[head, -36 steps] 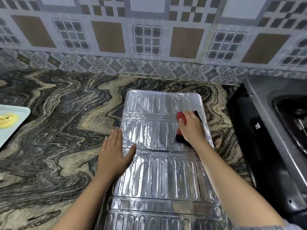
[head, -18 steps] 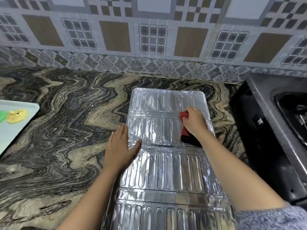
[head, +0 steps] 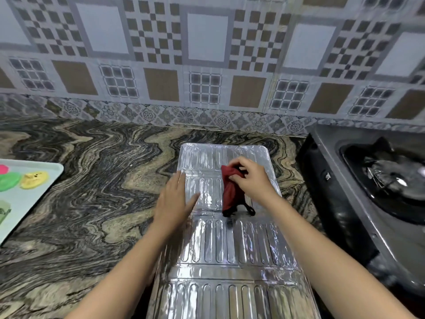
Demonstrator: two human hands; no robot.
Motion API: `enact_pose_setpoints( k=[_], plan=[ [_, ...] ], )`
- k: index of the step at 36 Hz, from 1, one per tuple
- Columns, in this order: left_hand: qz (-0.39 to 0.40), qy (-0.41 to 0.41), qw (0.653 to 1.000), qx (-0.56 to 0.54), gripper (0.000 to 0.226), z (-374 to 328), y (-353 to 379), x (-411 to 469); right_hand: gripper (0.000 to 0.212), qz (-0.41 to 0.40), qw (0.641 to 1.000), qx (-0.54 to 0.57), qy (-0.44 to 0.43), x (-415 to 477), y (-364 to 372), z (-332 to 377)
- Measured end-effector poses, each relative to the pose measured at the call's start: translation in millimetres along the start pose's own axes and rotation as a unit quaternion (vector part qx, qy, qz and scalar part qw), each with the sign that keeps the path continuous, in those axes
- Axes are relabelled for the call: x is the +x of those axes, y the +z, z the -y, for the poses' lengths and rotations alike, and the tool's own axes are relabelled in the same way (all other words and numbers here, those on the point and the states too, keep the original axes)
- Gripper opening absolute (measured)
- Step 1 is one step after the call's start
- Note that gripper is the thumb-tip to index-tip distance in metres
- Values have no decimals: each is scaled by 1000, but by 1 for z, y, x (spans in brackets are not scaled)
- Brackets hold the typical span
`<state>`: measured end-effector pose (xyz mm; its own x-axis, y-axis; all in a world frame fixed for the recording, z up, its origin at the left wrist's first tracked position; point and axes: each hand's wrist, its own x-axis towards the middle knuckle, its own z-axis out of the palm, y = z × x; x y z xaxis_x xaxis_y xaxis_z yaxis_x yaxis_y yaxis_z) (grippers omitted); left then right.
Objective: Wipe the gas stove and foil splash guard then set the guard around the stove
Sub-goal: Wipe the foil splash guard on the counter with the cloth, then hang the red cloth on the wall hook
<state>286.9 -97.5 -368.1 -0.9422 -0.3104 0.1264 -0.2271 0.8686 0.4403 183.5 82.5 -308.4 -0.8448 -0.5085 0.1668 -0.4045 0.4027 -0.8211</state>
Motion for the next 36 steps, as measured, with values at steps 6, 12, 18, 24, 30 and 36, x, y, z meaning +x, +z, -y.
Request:
enact_pose_setpoints(
  k=[6,12,18,24,30,36],
  plan=[
    [-82,95,948,-291,46,-48,-46,12,20,-10,998,21,-60,-2,-9,34],
    [-84,142,921,-354,35,-71,-69,7,14,-52,993,27,-106,-2,-25,67],
    [-127,162,900,-384,28,-82,-83,5,18,-91,987,1,-130,0,-36,86],
    [-135,178,895,-386,19,-89,-92,6,19,-114,980,-58,-150,0,-44,96],
    [-150,174,910,-345,10,-88,-95,11,15,-92,984,-70,-138,-3,-52,107],
    [-173,173,922,-300,15,-88,-96,14,14,-82,987,-68,-123,-7,-60,110]
  ],
)
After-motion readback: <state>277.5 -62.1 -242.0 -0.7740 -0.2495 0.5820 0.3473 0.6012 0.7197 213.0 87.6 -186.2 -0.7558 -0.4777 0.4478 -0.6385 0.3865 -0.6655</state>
